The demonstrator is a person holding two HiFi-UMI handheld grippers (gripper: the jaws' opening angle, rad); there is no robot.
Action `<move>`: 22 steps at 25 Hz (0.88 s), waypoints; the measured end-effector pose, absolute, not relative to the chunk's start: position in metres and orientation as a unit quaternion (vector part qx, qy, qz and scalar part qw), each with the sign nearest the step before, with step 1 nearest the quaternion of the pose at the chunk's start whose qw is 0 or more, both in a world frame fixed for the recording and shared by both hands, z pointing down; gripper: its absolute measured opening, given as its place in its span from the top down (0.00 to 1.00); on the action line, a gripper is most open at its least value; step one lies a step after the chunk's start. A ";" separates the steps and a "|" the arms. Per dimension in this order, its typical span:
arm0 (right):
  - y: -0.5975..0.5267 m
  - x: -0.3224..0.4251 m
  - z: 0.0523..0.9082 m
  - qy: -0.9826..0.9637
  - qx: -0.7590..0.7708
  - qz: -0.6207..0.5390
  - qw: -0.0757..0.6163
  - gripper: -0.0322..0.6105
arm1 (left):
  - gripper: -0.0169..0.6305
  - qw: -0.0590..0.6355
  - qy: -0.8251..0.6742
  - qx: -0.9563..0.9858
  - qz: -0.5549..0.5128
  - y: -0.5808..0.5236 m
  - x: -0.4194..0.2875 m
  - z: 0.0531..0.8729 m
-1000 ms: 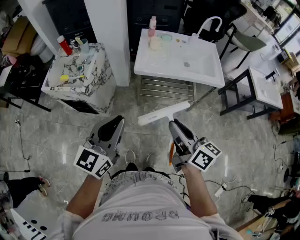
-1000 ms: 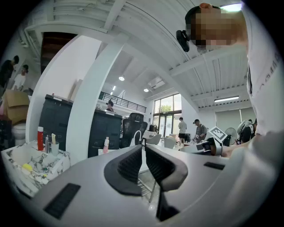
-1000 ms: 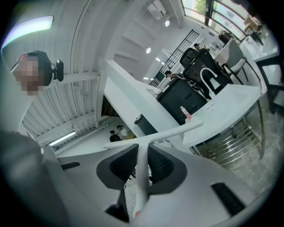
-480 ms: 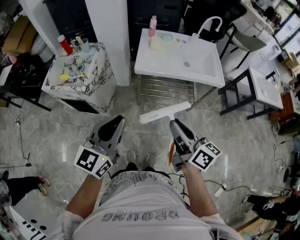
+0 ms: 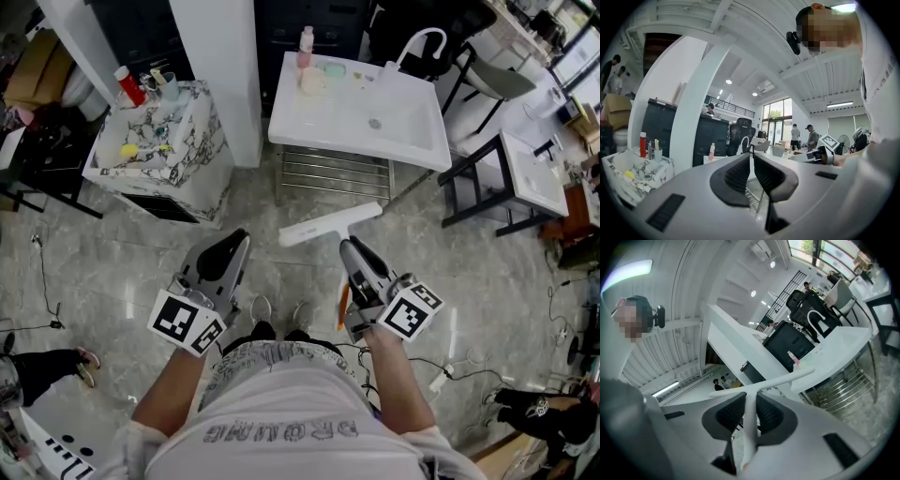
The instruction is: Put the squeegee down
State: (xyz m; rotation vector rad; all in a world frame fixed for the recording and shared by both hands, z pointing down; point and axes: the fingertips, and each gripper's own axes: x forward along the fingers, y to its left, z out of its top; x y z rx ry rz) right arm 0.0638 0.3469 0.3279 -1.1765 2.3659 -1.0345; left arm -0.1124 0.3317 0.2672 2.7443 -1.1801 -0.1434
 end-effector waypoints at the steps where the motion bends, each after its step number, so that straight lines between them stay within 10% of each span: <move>1: 0.347 0.066 0.328 0.825 -0.409 -0.360 0.151 0.82 | 0.91 0.075 -0.394 0.915 -0.047 0.332 -0.110 0.267; 22: 0.341 0.115 0.338 0.832 -0.387 -0.370 0.147 0.82 | 0.91 0.067 -0.410 0.908 -0.043 0.338 -0.058 0.270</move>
